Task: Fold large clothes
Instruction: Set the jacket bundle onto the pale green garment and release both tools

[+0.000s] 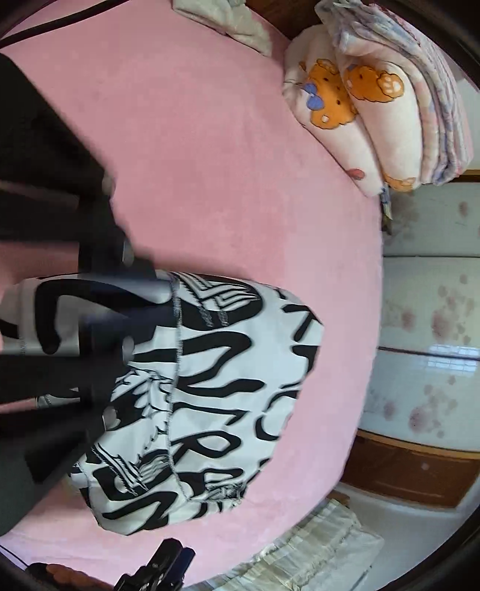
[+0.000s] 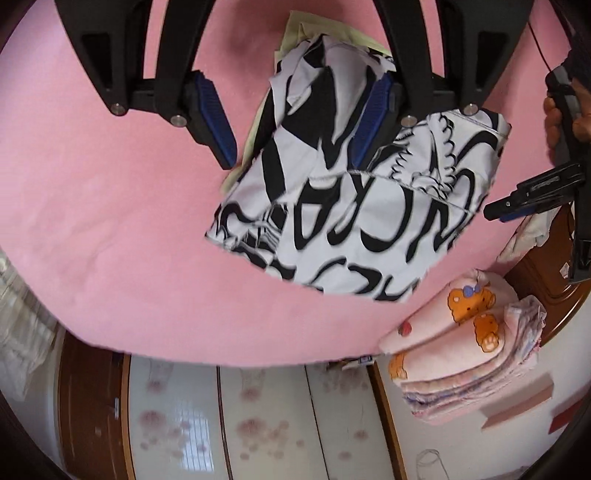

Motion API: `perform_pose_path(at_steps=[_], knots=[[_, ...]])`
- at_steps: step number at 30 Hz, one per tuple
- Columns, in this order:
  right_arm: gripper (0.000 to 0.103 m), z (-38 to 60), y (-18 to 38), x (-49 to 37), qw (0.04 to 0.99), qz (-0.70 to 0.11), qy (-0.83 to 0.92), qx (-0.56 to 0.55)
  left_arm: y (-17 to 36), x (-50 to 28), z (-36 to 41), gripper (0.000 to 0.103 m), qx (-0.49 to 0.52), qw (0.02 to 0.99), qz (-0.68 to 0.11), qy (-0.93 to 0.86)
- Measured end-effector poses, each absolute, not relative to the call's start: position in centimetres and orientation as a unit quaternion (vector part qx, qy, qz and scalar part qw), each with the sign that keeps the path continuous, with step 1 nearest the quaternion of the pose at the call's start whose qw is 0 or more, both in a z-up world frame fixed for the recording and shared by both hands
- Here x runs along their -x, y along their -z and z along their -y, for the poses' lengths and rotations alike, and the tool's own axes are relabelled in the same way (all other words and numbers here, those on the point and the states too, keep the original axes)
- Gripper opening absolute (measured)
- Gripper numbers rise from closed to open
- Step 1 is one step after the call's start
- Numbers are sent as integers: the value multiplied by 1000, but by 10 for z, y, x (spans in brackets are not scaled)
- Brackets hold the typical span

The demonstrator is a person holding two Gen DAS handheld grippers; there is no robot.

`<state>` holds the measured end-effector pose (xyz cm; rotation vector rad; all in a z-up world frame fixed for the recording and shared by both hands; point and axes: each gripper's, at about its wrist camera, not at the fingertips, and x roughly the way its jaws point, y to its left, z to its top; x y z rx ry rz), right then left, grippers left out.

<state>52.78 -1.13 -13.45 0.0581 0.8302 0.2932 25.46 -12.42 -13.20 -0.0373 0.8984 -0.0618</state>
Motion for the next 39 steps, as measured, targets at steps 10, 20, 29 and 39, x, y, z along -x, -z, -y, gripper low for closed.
perform_pose_path(at_steps=[10,20,29,39], knots=[[29,-7,200,-534,886,-454,-86,29,176,-235,165,6,-91,889,-449,-5],[35,12,218,-541,880,-465,-90,-32,186,-241,167,6,-76,892,-445,-20],[42,26,188,-515,881,-461,-90,-55,160,-225,148,83,36,891,-452,-35],[43,52,136,-458,887,-456,-67,-26,110,-169,162,86,38,886,-461,-42]])
